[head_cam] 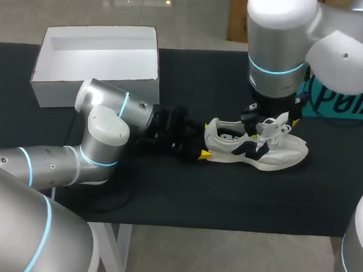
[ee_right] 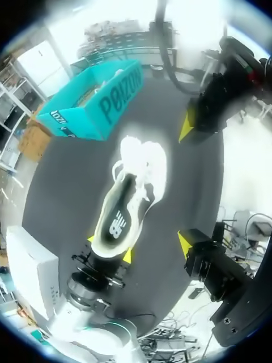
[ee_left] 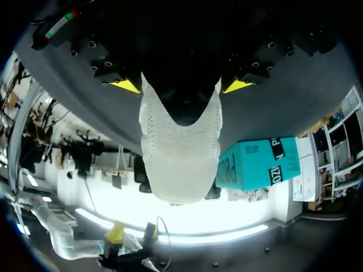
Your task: Take the shoe out of the shoebox, open the shoe tongue, remove and reinsert the insole, then place the shoe into the shoebox
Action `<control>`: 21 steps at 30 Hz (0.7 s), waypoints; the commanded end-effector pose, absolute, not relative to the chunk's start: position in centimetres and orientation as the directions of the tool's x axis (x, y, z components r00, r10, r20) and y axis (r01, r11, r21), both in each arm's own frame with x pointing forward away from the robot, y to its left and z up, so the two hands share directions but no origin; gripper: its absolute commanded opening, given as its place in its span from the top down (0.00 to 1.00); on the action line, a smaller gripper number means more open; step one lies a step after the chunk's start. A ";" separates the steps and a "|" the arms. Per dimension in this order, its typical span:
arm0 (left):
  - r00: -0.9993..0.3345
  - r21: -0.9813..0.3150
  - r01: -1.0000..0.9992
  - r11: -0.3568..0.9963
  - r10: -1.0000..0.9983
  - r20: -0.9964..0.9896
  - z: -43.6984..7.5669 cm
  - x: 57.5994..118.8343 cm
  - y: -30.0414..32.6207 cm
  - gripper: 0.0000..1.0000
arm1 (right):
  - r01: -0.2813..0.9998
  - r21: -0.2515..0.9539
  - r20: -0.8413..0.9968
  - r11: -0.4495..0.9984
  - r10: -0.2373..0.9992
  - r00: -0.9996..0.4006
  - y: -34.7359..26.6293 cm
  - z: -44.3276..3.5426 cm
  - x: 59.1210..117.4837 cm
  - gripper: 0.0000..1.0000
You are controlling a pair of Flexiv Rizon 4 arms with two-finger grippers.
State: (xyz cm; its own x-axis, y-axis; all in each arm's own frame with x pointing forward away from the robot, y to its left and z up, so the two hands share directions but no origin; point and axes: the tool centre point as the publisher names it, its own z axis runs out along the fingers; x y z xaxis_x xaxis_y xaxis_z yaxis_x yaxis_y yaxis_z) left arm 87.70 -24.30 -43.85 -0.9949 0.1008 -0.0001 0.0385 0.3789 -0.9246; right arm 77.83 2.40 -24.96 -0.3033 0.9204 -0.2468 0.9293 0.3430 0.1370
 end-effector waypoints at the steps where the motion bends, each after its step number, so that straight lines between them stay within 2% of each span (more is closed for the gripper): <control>1: -0.995 -0.923 0.039 0.383 0.104 0.001 -44.1 87.8 -24.2 1.00 | 0.478 0.119 -0.205 0.870 0.492 -0.846 1.4 -25.1 77.7 0.00; 9: -0.995 -0.923 0.039 0.383 0.104 0.001 -44.1 87.8 -24.2 1.00 | 0.478 0.119 -0.205 0.870 0.492 -0.846 1.4 -25.1 77.7 0.00; 10: -0.995 -0.923 0.039 0.383 0.104 0.001 -44.1 87.8 -24.2 1.00 | 0.402 0.099 -0.213 0.910 0.414 -0.885 1.9 -24.8 77.5 0.00; 13: -0.995 -0.923 0.039 0.383 0.104 0.001 -44.1 87.8 -24.2 1.00 | 0.329 0.076 -0.240 0.941 0.338 -0.910 2.5 -24.0 77.3 0.00; 21: -0.995 -0.923 0.039 0.383 0.104 0.001 -44.1 87.8 -24.2 1.00 | 0.240 0.045 -0.247 0.970 0.244 -0.938 4.9 -23.2 77.3 0.00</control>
